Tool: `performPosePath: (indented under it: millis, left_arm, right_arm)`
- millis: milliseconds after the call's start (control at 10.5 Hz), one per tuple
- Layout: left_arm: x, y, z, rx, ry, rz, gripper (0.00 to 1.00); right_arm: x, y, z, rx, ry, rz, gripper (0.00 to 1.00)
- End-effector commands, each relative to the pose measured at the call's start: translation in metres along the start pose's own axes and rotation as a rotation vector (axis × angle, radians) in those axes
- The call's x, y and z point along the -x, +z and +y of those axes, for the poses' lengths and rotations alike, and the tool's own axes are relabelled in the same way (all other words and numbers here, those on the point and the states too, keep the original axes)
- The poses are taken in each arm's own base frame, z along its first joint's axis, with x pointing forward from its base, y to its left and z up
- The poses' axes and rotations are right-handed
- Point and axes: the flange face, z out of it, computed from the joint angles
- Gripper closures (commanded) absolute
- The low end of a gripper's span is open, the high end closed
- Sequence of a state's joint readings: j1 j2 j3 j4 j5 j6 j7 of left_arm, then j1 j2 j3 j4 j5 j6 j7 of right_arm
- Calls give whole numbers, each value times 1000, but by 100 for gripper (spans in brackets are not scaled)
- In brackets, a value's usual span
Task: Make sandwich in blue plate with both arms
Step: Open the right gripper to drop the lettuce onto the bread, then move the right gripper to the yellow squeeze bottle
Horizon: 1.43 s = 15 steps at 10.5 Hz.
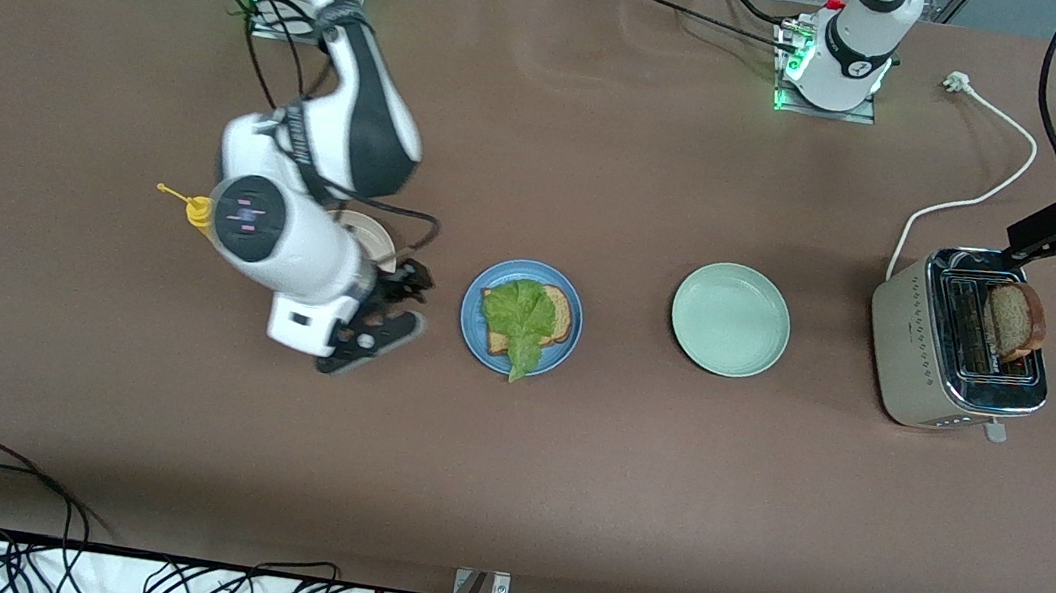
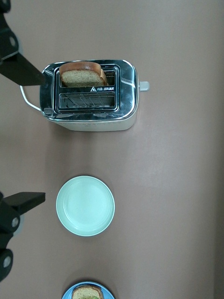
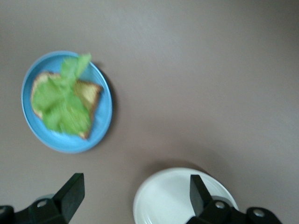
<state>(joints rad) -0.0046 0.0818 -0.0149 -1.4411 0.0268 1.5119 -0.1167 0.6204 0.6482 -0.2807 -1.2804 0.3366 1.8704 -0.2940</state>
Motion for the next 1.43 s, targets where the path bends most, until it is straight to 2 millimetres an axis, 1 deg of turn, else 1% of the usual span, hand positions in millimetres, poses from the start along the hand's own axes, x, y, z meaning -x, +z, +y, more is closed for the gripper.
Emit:
performPosePath:
  millis: [0, 95, 190, 285, 475, 570, 665, 855, 950, 1045, 1140, 1330]
  left_arm:
    - [3, -6, 1, 11, -25, -4, 0]
    - [3, -6, -1, 9, -30, -4, 0]
    - [3, -5, 0, 9, -30, -6, 0]
    - [3, -6, -2, 9, -31, -4, 0]
    - [2, -6, -2, 9, -33, -4, 0]
    - [5, -8, -1, 11, -31, -1, 0]
    - [5, -8, 6, 12, -21, -1, 0]
    - [6, -10, 5, 12, -21, 2, 0]
    - [10, -11, 5, 12, -21, 3, 0]
    - [12, -12, 6, 12, -19, 4, 0]
    - [14, -12, 6, 12, -19, 4, 0]
    - [14, -11, 5, 12, -20, 2, 0]
  right_arm:
    - [92, -28, 54, -80, -138, -41, 0]
    - [112, -37, 84, -92, -187, -29, 0]
    - [130, -41, 120, -105, -246, -27, 0]
    - [148, -44, 157, -122, -300, -28, 0]
    - [181, -44, 221, -128, -407, -4, 0]
    - [195, -45, 246, -130, -475, 7, 0]
    - [210, -42, 269, -134, -533, 15, 0]
    - [245, -24, 319, -158, -649, 33, 0]
    - [260, -7, 339, -179, -727, 43, 0]
    - [272, 18, 357, -221, -768, 86, 0]
    - [283, 38, 371, -252, -811, 141, 0]
    - [293, 73, 380, -303, -907, 222, 0]
